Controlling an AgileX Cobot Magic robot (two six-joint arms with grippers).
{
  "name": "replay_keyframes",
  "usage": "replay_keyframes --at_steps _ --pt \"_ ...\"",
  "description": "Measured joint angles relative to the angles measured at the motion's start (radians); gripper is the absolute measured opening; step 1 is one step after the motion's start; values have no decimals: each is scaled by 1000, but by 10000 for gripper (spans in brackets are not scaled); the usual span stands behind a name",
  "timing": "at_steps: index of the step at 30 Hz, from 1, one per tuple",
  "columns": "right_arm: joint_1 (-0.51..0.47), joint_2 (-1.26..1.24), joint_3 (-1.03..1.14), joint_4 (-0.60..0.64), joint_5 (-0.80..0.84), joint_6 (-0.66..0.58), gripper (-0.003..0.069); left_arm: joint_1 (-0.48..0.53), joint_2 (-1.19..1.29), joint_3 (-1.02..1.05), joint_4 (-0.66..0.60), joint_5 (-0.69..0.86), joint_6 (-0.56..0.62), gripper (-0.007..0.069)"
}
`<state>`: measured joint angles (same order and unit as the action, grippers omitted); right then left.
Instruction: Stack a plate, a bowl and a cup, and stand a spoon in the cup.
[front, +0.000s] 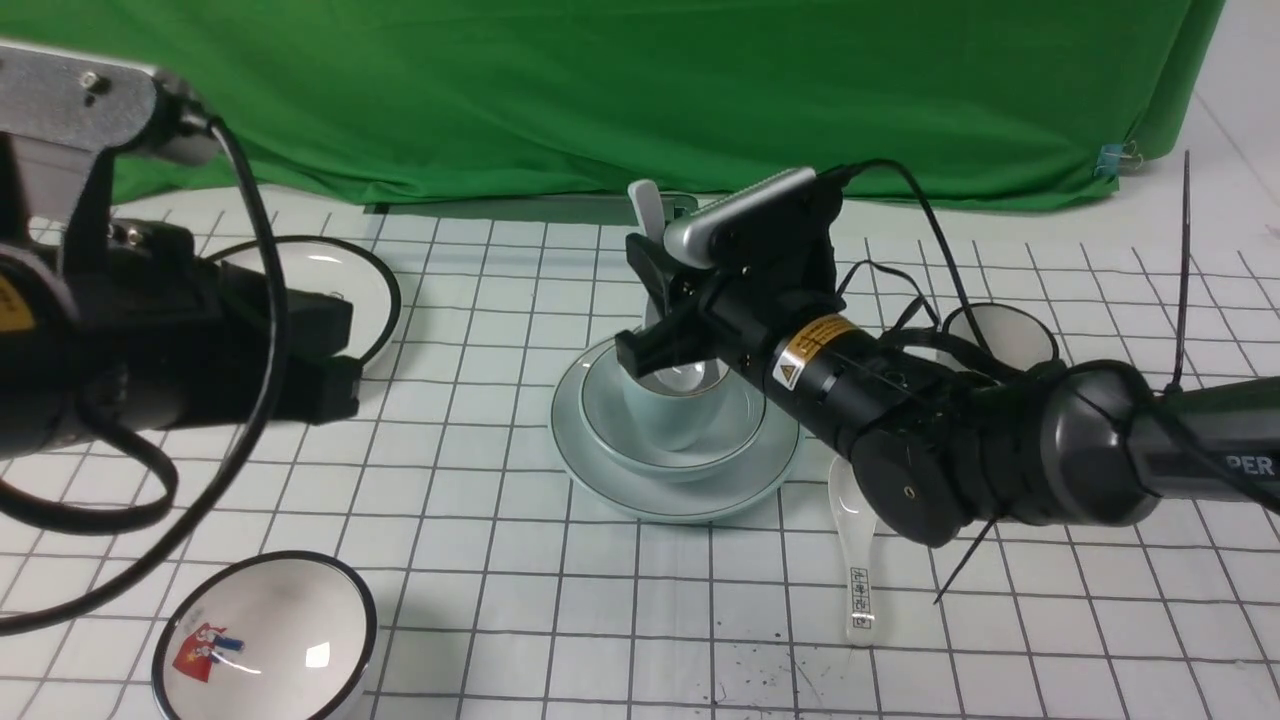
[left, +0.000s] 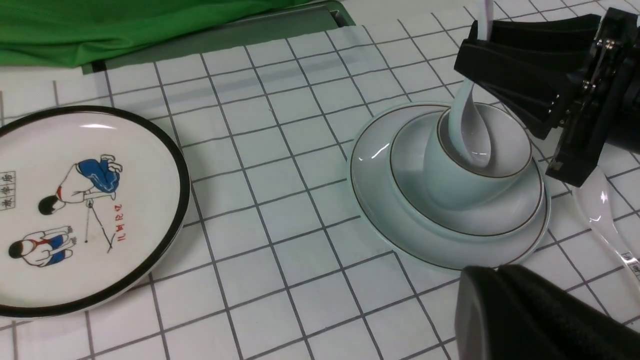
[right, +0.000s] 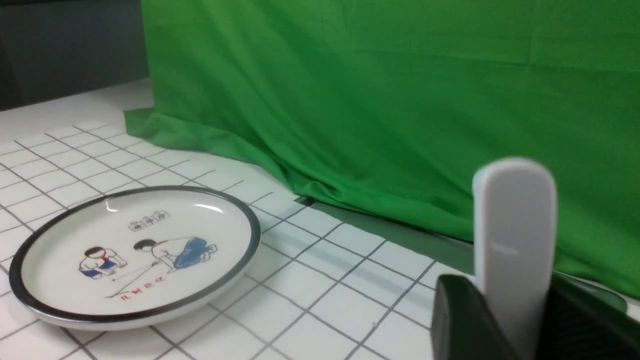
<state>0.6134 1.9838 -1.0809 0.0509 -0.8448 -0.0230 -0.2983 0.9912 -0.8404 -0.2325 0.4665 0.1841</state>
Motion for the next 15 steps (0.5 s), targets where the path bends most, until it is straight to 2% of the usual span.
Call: replay_keyframes --at_steps 4,8,15 --pt "0 -22 1 0 10 0 323 0 -43 38 0 6 -5 -31" --pt "0 -93 1 0 103 0 324 0 -120 103 1 5 -33 -31" --pt "0 -434 1 1 569 -32 62 0 -459 286 22 1 -76 -31"
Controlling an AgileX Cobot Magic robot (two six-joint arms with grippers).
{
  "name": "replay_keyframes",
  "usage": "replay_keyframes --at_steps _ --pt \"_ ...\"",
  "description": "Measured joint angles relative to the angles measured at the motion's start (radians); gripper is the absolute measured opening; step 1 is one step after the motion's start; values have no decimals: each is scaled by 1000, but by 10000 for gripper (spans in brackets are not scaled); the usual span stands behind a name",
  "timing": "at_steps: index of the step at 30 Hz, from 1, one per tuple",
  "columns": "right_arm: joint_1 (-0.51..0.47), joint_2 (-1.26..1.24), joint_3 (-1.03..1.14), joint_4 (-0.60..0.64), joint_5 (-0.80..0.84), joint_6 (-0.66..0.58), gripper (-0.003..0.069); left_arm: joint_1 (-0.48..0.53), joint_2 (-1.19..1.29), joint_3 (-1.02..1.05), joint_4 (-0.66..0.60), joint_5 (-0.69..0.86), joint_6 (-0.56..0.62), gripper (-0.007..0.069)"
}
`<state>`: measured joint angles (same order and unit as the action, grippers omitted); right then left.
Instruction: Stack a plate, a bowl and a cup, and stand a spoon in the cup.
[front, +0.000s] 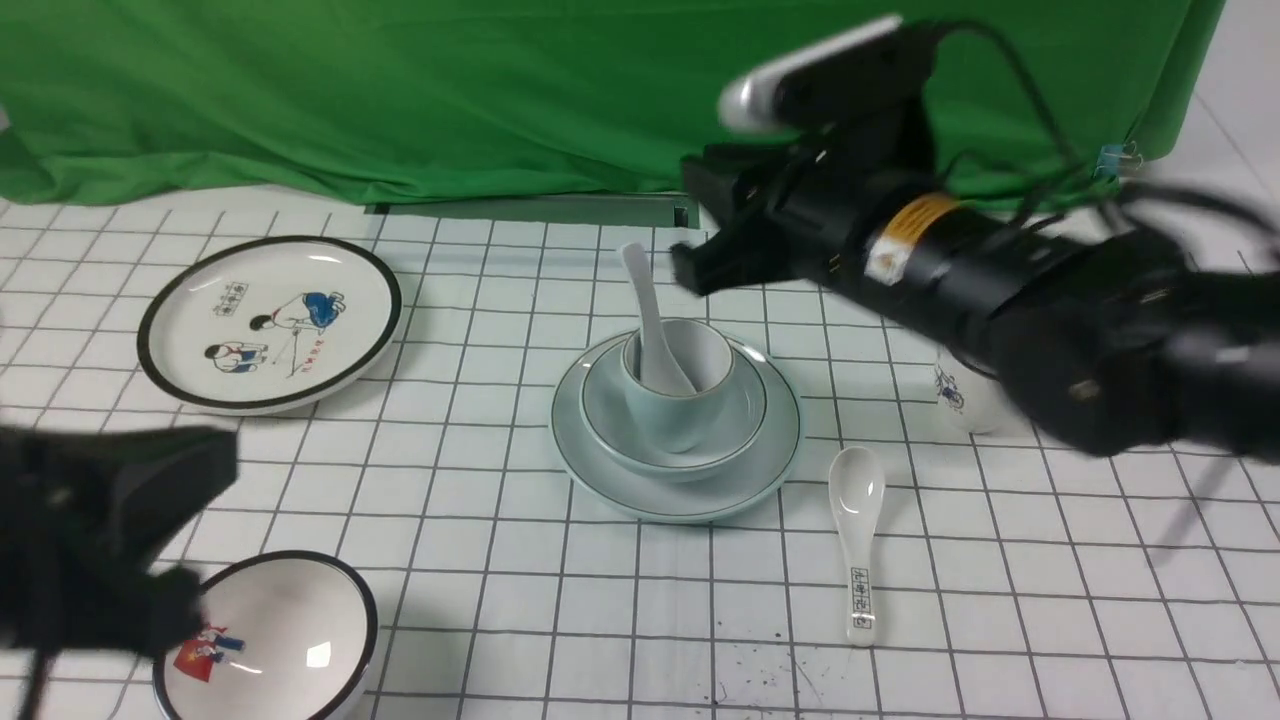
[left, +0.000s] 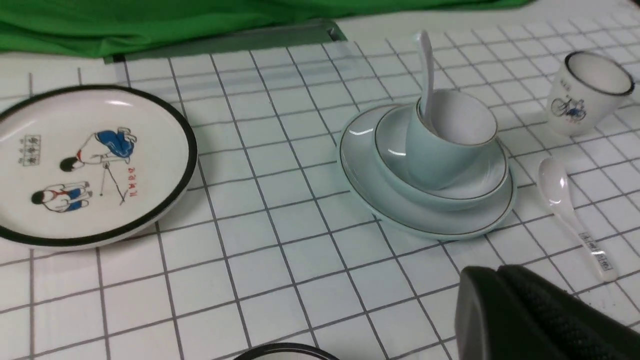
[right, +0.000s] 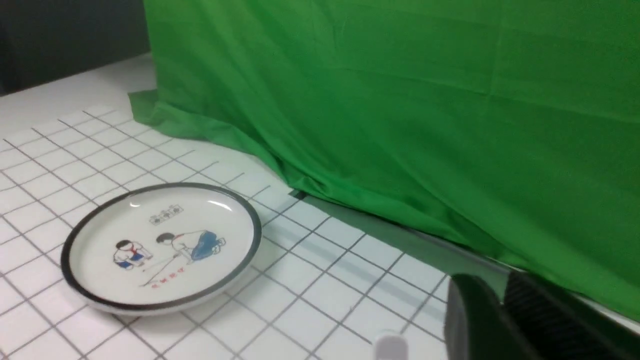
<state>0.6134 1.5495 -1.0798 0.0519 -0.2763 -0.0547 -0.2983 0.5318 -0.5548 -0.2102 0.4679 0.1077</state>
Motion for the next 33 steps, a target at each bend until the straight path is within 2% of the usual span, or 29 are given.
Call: replay_keyframes --at_steps 3,7,11,17,23,29,33 --pt "0 -153 0 0 109 -51 12 0 -150 56 40 0 -22 -31" --pt "0 -334 19 0 179 -97 10 0 -295 104 79 -1 -29 -31" --pt "0 -549 137 0 209 -110 10 0 -411 123 106 6 -29 -31" --pt "1 -806 327 0 240 -104 10 0 -432 123 109 6 -29 -31" --pt "1 -987 411 0 266 -101 12 0 -432 123 109 6 -29 -31" --pt "1 -1067 417 0 390 -100 26 0 -432 123 109 6 -29 -31" --pt "1 -1069 419 0 415 -100 36 0 -432 123 109 6 -30 -31"
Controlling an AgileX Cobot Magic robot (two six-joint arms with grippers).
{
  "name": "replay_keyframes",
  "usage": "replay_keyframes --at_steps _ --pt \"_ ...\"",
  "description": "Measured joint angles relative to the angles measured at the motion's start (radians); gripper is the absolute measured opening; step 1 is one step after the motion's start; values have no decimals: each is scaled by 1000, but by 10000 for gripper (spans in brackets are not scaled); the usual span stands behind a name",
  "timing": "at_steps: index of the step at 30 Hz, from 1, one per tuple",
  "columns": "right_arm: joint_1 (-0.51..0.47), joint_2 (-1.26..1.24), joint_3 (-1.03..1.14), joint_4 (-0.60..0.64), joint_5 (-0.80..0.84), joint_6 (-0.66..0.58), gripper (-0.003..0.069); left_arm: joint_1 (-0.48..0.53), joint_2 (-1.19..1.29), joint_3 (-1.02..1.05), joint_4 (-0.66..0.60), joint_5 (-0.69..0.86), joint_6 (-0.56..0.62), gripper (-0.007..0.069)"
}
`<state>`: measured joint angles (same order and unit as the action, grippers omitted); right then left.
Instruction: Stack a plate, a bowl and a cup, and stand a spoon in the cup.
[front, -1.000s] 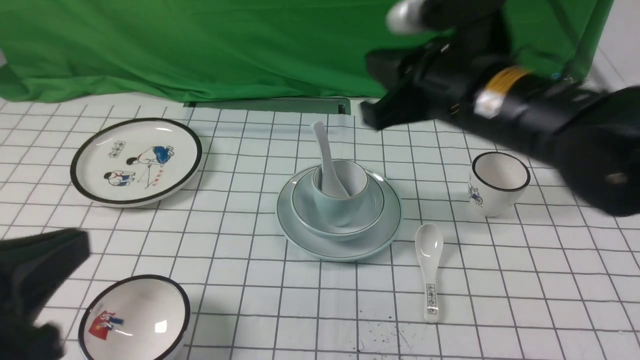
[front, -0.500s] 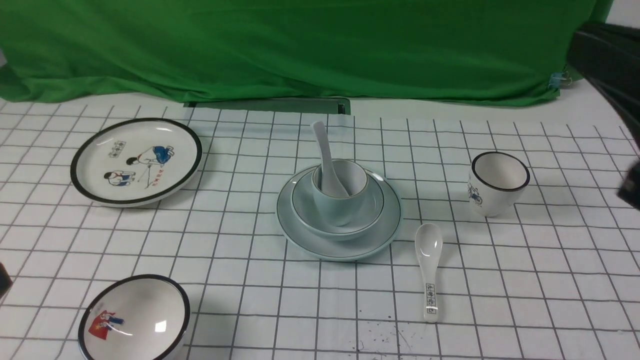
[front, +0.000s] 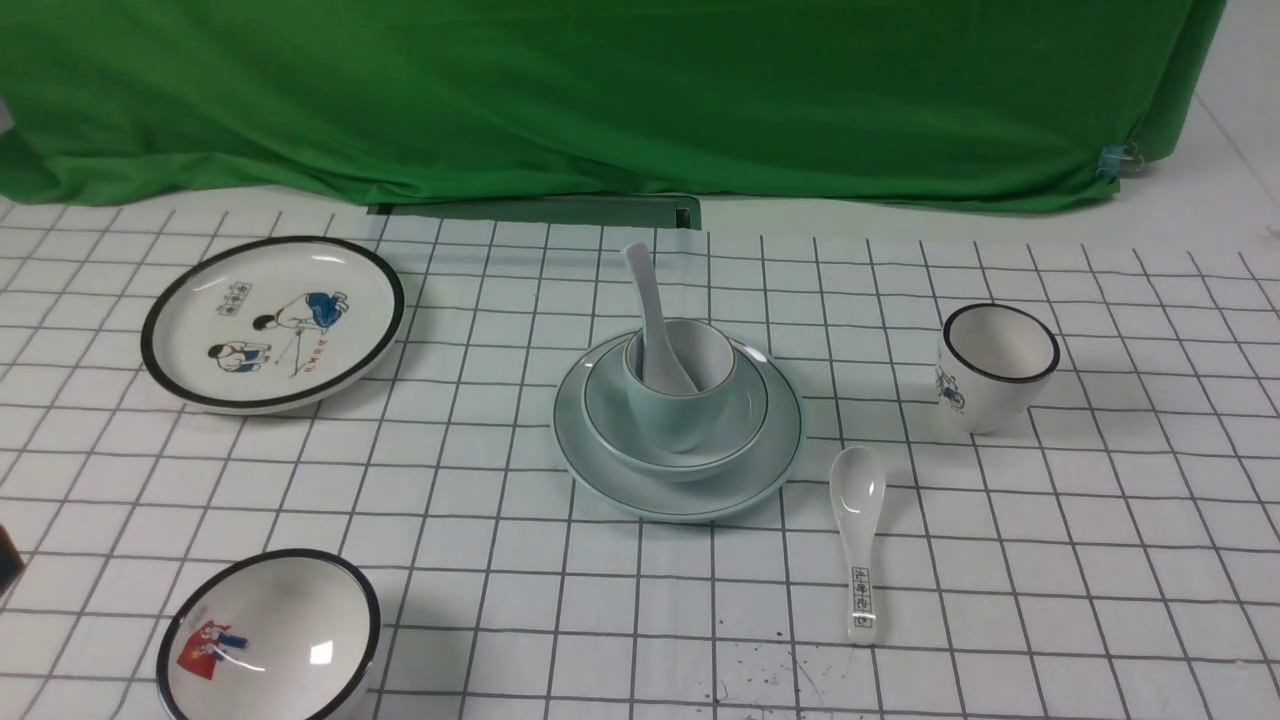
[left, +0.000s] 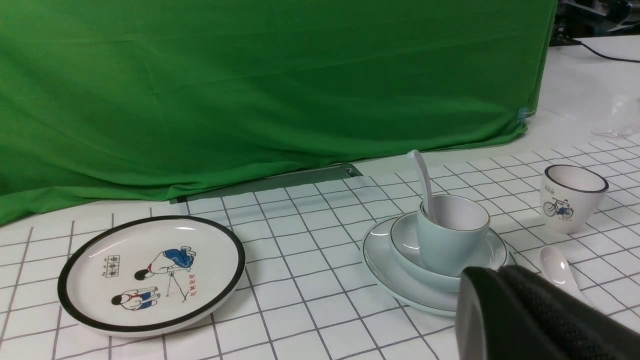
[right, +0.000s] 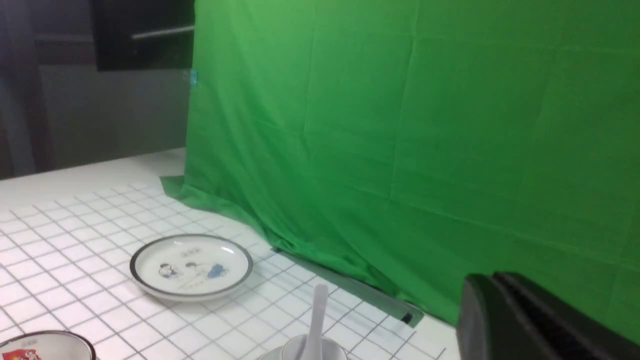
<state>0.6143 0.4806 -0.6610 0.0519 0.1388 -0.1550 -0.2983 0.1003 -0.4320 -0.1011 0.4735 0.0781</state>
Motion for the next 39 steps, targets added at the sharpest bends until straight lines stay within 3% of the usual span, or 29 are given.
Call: replay_keyframes --at_steps 8,13,19,25,29,39 --pt "0 -1 0 0 7 1 50 0 0 0 0 0 -2 -31" --pt "-11 -31 94 0 -21 1 10 0 0 0 0 0 -2 -31" --pt "-173 -157 324 1 -89 1 10 0 0 0 0 1 -2 -31" --pt "-502 -340 563 -52 -72 79 10 0 0 0 0 1 1 -30" --pt "-616 -434 654 -75 -41 136 10 0 0 0 0 1 1 -30" --pt "-606 -481 669 -79 71 170 10 0 0 0 0 1 1 -30"
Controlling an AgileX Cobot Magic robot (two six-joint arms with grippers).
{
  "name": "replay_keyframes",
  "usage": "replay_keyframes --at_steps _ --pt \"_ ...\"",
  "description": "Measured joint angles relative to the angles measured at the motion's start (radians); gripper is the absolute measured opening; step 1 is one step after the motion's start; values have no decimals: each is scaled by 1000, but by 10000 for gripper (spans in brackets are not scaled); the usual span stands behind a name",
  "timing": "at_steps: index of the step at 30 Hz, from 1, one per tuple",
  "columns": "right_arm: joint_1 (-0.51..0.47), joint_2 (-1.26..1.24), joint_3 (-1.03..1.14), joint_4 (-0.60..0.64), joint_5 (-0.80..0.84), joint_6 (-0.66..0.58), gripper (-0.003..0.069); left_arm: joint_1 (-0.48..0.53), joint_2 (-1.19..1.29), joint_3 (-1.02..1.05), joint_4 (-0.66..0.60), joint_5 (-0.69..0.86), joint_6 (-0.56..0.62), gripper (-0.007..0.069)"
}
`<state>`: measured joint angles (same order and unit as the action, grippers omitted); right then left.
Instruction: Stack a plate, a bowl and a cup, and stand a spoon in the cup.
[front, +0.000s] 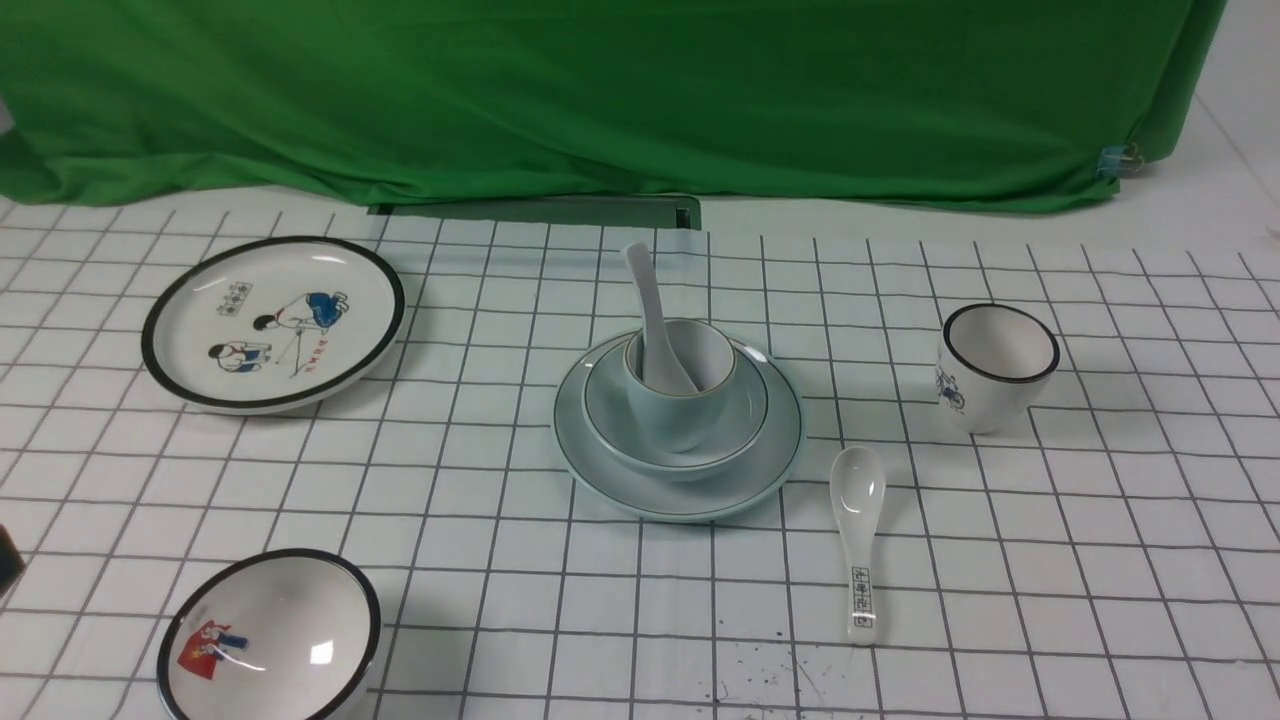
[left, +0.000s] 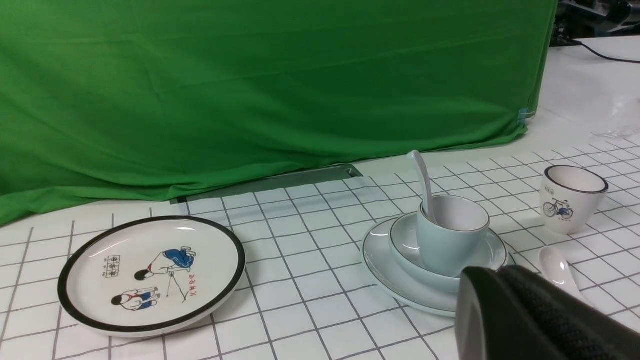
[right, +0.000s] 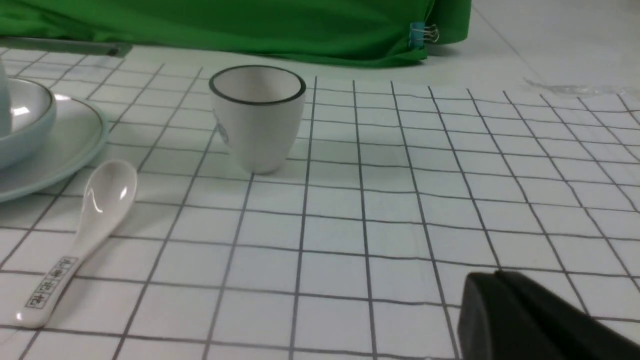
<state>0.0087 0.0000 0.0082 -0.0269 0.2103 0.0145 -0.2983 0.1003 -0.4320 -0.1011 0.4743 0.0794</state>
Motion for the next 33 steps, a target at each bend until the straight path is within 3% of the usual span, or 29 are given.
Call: replay_keyframes --at_steps 33 --pt "8 0 0 0 9 12 56 0 0 37 -3 -39 0 -29"
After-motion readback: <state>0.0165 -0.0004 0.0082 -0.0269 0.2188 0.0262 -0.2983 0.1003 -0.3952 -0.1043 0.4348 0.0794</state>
